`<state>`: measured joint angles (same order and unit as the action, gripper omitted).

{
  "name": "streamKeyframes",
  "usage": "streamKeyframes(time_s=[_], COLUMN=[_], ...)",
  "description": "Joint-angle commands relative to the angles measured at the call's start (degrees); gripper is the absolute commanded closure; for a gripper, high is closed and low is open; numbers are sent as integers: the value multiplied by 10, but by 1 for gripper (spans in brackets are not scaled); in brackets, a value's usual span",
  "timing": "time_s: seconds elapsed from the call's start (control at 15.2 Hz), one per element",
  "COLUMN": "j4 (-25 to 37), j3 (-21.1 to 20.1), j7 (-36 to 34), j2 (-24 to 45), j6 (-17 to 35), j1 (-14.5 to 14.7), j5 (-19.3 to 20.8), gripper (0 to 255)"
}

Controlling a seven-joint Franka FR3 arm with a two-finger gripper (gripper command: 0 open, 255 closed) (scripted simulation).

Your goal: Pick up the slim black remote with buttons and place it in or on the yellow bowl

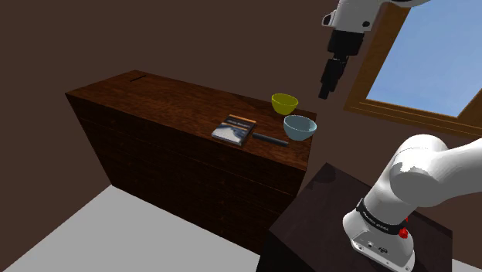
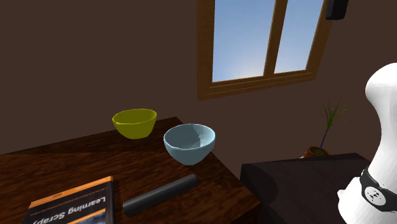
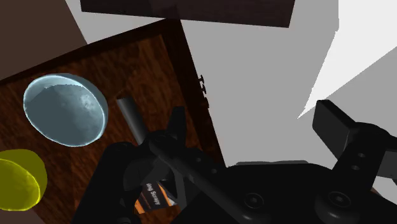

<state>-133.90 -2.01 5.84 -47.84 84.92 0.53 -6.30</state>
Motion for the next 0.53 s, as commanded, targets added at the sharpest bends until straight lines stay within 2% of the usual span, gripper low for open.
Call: streamKeyframes(time_s=[0.0, 0.46], j4=[0, -70], j3=[0, 17], j7=[0, 47], j2=[0, 64], j6=[0, 138], j1=[0, -9], j5=[0, 31], gripper=[0, 0])
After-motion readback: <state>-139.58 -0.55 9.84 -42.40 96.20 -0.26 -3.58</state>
